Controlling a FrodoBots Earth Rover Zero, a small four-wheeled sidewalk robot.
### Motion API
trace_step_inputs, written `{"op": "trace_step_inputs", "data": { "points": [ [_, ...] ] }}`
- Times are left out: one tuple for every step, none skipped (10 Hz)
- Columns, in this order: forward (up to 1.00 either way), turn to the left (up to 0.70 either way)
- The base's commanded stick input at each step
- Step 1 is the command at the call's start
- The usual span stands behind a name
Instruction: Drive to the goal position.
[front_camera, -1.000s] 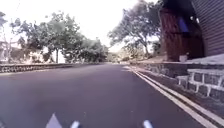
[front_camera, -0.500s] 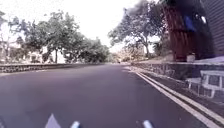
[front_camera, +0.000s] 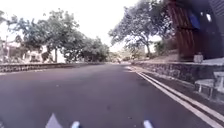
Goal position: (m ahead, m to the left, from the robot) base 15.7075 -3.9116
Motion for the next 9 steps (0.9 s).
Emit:
{"op": "trace_step_inputs", "data": {
  "points": [
    [0.70,-0.28],
    [0.70,-0.28],
    [0.70,-0.27],
    [0.70,-0.26],
    [0.70,-0.09],
    [0.70,0.00],
    [0.70,0.00],
    [0.70,0.00],
    [0.70,0.00]
  ]
}}
